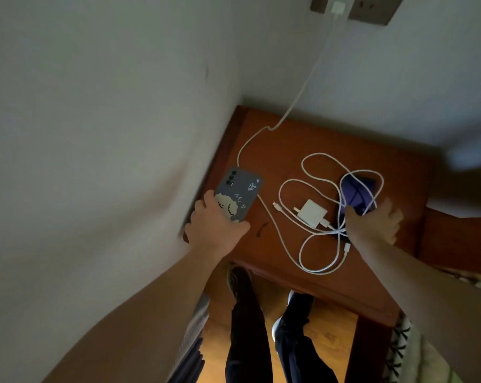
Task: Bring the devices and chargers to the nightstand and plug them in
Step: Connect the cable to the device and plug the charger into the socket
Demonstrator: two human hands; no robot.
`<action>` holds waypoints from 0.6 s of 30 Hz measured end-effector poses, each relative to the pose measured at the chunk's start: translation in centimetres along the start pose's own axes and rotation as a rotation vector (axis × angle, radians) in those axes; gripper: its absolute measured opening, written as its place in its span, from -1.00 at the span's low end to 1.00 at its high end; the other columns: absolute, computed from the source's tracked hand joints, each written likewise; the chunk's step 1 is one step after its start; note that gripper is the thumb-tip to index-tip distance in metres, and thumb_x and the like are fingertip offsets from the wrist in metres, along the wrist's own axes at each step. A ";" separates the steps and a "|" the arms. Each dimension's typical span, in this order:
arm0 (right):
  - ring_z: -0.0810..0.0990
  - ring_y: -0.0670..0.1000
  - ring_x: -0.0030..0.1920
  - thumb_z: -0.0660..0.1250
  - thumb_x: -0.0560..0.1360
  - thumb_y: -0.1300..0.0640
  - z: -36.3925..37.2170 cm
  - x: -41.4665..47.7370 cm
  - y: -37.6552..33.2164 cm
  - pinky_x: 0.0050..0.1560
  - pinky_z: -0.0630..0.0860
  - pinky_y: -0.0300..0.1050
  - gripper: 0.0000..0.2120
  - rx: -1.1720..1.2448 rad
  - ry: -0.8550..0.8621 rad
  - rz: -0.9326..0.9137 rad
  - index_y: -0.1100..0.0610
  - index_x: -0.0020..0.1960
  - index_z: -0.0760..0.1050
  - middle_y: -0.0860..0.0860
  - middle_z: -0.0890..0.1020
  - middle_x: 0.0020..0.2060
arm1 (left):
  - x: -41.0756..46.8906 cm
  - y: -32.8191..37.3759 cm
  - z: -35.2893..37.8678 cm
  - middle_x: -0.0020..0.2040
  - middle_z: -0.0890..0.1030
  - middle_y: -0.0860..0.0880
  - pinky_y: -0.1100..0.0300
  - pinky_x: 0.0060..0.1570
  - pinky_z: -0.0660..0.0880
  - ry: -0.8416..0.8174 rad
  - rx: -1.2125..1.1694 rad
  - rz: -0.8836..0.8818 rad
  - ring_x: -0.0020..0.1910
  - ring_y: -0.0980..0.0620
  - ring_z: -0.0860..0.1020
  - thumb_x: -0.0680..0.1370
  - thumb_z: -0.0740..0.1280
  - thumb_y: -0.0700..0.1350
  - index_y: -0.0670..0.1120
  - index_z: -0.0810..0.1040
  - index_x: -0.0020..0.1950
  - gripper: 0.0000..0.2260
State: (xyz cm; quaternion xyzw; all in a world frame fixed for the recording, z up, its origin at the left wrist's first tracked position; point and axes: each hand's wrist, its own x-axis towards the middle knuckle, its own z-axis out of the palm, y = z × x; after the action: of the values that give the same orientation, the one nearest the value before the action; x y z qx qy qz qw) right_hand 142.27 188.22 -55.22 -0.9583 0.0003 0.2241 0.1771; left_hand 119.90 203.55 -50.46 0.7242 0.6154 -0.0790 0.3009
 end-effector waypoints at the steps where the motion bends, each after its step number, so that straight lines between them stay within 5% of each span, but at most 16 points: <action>1: 0.23 0.31 0.44 0.43 0.44 -0.03 0.3 -0.5 -0.1 0.40 0.24 0.28 -0.21 -0.038 0.058 -0.141 0.17 0.51 0.12 0.25 0.18 0.49 | 0.1 -0.3 0.4 0.27 0.42 -0.14 -0.22 0.20 0.42 -0.008 -0.022 -0.012 0.24 -0.20 0.44 0.20 0.47 0.19 -0.07 0.17 0.45 -0.08; 6: 0.25 0.29 0.44 0.43 0.42 0.04 3.1 -3.4 -1.7 0.40 0.15 0.24 -0.33 -0.194 0.125 -0.790 0.12 0.46 0.27 0.24 0.31 0.43 | 0.8 -1.0 2.3 0.26 0.41 -0.12 -0.19 0.18 0.43 -0.040 -0.074 -0.045 0.23 -0.17 0.43 0.21 0.48 0.19 -0.06 0.16 0.43 -0.09; 10: 0.63 0.23 -0.10 0.47 0.37 0.26 6.5 -6.0 -3.1 -0.07 0.49 0.08 -0.84 -0.240 -0.092 -1.211 0.16 -0.05 0.66 0.15 0.65 -0.10 | 0.9 -1.4 3.7 0.22 0.39 -0.11 -0.21 0.17 0.45 -0.095 -0.166 -0.068 0.20 -0.16 0.44 0.19 0.47 0.20 -0.05 0.14 0.43 -0.08; 13: 0.63 0.23 -0.14 0.34 0.49 0.21 8.6 -6.4 -3.5 -0.20 0.51 0.01 -0.84 -0.363 -0.262 -1.099 0.18 0.05 0.62 0.14 0.62 -0.05 | 1.0 -1.7 4.4 0.22 0.38 -0.10 -0.20 0.17 0.45 -0.121 -0.233 -0.082 0.19 -0.15 0.44 0.15 0.43 0.20 -0.04 0.14 0.44 -0.06; 18: 0.60 0.31 -0.11 0.24 0.56 0.20 10.2 -4.8 -3.9 -0.20 0.53 0.05 -0.80 -0.386 -0.222 -0.960 0.21 0.15 0.50 0.18 0.51 0.06 | 1.3 -2.4 4.9 0.14 0.46 -0.08 -0.12 0.08 0.54 -0.131 -0.433 -0.141 0.08 -0.07 0.50 0.13 0.43 0.16 -0.10 0.24 0.37 -0.13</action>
State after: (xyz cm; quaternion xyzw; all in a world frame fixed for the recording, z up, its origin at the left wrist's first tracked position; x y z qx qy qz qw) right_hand 133.87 194.96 -60.35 -0.8363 -0.4986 0.2139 0.0789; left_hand 119.16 202.16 -55.87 0.5913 0.6461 -0.0129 0.4824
